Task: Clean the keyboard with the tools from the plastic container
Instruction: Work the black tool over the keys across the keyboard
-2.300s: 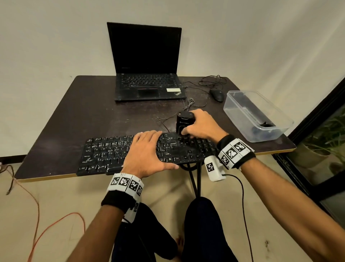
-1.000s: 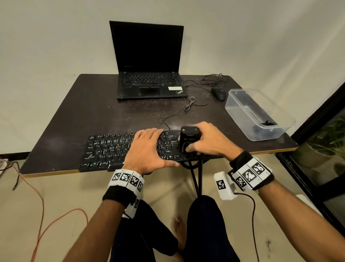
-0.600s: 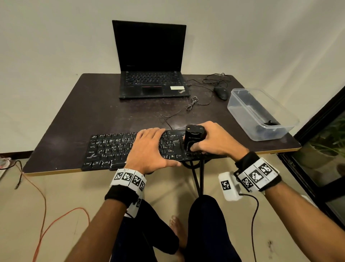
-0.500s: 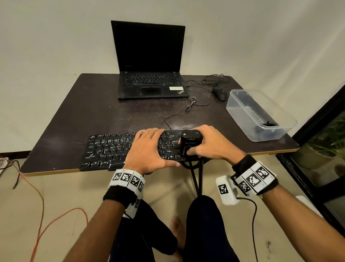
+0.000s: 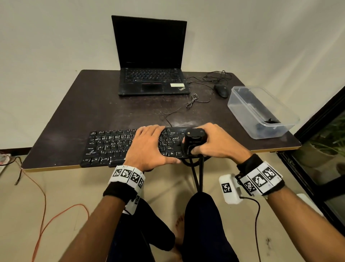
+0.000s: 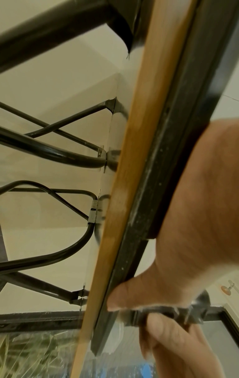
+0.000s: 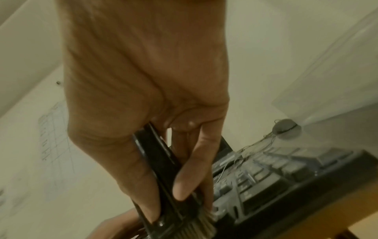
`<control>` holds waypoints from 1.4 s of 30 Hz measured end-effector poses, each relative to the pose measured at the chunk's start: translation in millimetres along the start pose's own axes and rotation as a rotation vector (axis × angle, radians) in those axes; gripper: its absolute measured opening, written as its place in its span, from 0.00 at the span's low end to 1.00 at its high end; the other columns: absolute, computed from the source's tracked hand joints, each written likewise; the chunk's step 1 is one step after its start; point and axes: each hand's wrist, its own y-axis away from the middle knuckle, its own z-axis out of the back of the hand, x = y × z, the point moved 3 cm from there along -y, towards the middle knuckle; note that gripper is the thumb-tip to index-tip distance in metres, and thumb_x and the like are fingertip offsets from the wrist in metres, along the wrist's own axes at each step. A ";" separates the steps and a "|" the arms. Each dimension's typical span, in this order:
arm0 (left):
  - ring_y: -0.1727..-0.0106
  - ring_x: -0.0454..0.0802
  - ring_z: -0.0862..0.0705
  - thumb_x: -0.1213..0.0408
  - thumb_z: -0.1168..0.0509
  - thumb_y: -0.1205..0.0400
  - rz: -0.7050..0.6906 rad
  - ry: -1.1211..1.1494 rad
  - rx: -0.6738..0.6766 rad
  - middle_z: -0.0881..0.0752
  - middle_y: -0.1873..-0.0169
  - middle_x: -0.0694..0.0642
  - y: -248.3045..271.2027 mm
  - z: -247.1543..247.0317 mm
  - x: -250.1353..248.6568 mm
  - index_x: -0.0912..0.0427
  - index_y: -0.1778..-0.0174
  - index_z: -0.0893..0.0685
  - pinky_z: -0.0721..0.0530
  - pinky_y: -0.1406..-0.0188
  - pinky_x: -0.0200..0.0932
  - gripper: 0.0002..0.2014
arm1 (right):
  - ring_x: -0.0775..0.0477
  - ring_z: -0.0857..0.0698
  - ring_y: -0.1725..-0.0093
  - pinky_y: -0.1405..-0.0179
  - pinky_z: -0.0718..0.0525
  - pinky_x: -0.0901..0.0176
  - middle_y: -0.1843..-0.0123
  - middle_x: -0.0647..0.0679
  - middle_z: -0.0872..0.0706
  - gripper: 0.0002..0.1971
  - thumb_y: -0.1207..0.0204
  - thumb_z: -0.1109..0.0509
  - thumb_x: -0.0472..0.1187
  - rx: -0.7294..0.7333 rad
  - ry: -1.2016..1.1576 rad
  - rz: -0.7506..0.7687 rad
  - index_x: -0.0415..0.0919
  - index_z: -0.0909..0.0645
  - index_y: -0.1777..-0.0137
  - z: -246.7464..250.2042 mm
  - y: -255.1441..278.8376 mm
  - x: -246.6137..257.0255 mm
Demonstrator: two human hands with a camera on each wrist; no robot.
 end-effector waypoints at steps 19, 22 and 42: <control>0.20 0.51 0.27 0.09 0.39 0.42 -0.002 -0.016 0.013 0.23 0.22 0.50 -0.2 -1.7 1.1 0.54 0.17 0.28 0.42 0.12 0.54 0.65 | 0.48 0.08 0.59 0.52 0.07 0.43 0.61 0.52 0.06 0.16 0.40 0.20 0.46 -0.146 -0.045 -0.119 0.48 0.09 0.50 11.7 19.3 -28.4; 0.20 0.52 0.27 0.09 0.40 0.42 -0.004 -0.012 0.007 0.22 0.23 0.50 0.3 -0.9 1.7 0.55 0.17 0.28 0.40 0.12 0.55 0.65 | 0.47 0.09 0.63 0.54 0.08 0.42 0.62 0.50 0.06 0.14 0.38 0.19 0.44 -0.057 -0.061 -0.071 0.46 0.10 0.52 5.3 23.3 -22.8; 0.20 0.52 0.27 0.11 0.38 0.41 -0.030 -0.024 0.014 0.23 0.22 0.50 -8.9 -4.4 -15.7 0.53 0.14 0.32 0.42 0.13 0.54 0.65 | 0.49 0.08 0.57 0.50 0.08 0.45 0.60 0.54 0.06 0.13 0.36 0.19 0.42 -0.203 -0.052 -0.098 0.48 0.09 0.50 12.6 11.4 -31.0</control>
